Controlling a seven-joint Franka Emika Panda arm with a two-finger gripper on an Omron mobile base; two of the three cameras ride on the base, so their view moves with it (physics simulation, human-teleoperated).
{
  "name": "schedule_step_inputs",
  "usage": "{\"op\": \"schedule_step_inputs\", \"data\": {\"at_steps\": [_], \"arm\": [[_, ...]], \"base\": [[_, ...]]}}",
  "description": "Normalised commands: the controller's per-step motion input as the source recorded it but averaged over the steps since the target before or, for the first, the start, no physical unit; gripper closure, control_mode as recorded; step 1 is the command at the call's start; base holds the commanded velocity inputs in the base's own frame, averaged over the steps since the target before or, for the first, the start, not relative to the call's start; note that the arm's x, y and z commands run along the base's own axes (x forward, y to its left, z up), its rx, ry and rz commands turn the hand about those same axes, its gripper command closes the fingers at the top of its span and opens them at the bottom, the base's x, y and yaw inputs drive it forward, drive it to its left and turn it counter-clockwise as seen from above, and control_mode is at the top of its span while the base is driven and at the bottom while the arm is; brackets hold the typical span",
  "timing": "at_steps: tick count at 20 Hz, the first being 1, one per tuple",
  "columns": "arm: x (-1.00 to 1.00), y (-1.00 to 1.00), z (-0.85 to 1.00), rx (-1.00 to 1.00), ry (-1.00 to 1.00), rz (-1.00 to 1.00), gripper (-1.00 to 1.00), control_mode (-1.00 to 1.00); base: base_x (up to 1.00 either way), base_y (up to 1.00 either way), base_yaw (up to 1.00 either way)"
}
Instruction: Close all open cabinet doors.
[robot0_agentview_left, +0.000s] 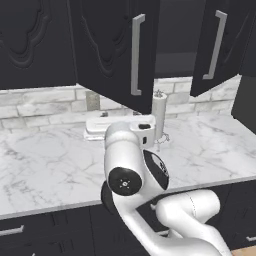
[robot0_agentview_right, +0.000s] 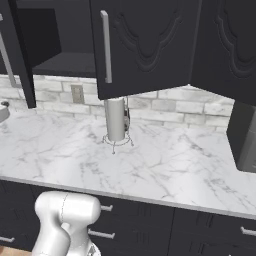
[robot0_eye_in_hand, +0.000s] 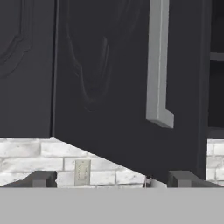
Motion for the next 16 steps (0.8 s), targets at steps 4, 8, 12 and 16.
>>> {"op": "schedule_step_inputs", "data": {"at_steps": [4, 8, 12, 16], "arm": [[0.00, 0.00, 0.01, 0.01, -0.06, 0.00, -1.00, -1.00], [0.00, -0.03, 0.00, 0.00, -0.12, 0.00, -1.00, -1.00], [0.00, -0.18, 0.00, 0.02, -0.13, 0.00, -1.00, -1.00], [0.05, -0.39, 0.00, 0.08, -0.03, 0.00, -1.00, -1.00]], "base": [[0.00, 0.00, 0.00], [0.00, 0.00, 0.00], [0.00, 0.00, 0.00], [0.00, 0.00, 0.00]]}}
